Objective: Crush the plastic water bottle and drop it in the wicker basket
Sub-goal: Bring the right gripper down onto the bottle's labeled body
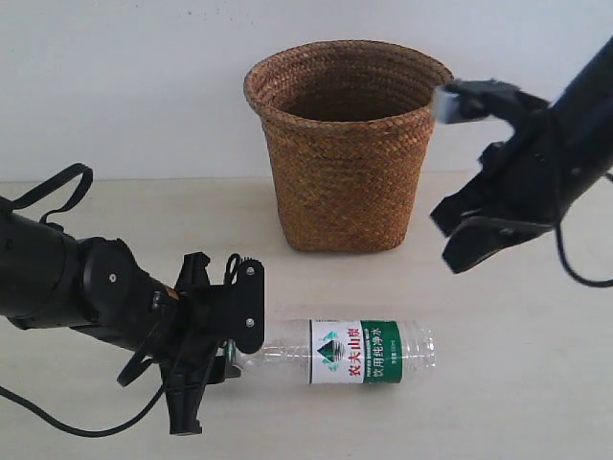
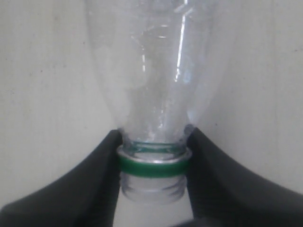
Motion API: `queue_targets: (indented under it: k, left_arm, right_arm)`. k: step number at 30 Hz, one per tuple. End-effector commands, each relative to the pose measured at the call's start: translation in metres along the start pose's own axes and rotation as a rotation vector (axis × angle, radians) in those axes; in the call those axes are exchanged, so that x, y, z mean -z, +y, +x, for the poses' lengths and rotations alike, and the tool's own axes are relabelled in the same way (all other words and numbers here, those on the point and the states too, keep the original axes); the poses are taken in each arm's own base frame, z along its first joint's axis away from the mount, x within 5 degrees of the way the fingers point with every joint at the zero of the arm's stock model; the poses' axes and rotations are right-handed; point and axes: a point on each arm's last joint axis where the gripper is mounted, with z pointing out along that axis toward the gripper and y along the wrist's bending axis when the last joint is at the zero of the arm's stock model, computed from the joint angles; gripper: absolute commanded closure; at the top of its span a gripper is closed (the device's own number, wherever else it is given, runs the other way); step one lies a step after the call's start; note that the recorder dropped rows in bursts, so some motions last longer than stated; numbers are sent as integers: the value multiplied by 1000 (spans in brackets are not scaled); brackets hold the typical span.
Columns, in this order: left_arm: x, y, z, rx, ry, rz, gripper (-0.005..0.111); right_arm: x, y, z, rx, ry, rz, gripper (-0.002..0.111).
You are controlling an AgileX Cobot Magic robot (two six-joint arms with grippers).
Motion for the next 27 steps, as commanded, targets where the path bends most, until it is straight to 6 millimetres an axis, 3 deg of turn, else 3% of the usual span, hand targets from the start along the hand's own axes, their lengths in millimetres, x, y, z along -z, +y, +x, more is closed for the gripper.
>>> queue_targets:
  k: [1,8,16,27]
  left_arm:
    - [1,0,-3,-10,-7,-4,103]
    - [1,-1,-3,-10,-6,-2,103]
    - [1,-1,-3,-10,-6,-2,103]
    - [1,-1,-3,-10,-6,-2,103]
  right_arm:
    - [-29,21,-9,126,48,58,108]
    - [-70,37,-19,185,54,111,108]
    - [-96,29,-22,160,50,136,108]
    - [-158,13,-4,111,237,111,108]
